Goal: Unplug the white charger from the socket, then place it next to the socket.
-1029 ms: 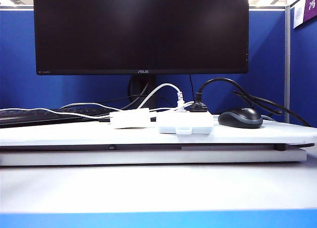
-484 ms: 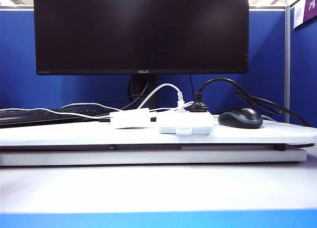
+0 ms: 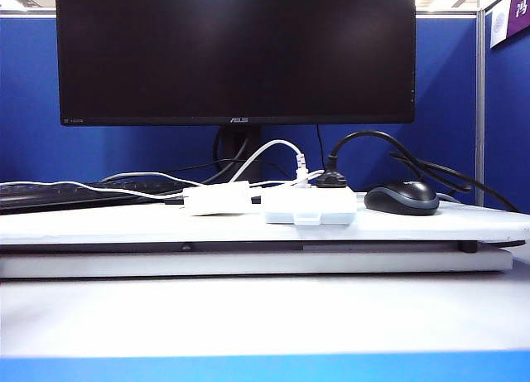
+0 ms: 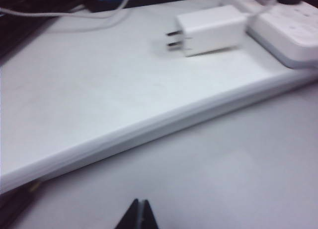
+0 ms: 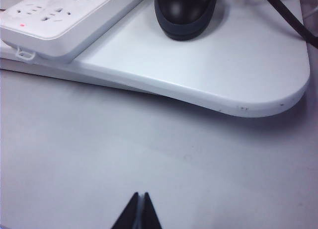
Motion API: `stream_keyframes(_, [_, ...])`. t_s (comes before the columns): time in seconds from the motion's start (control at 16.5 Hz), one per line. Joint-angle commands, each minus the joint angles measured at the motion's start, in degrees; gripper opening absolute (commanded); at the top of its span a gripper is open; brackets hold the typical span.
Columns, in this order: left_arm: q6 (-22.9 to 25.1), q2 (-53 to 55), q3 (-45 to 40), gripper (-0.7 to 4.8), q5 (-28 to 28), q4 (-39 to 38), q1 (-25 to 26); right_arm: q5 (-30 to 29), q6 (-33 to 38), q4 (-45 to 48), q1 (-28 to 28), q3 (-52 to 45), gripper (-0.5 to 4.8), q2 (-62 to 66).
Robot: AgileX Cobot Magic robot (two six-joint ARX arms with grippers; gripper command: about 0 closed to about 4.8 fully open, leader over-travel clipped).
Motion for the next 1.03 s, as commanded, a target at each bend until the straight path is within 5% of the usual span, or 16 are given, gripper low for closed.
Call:
stream_keyframes(0.06, [3.4,0.0,0.0,-0.05,4.5,0.5,0.0,0.3,0.1,0.5,0.0,-0.1,-0.06,0.0])
stream_keyframes(0.67, [2.9,0.0,0.0,-0.04,4.5,-0.3,0.0,0.2,0.2,1.5,-1.3,-0.4,-0.06,-0.4])
stream_keyframes(1.03, [2.9,0.0,0.0,-0.04,4.5,-0.3,0.0,0.1,0.1,6.5,-17.4,-1.6,-0.05,-2.2])
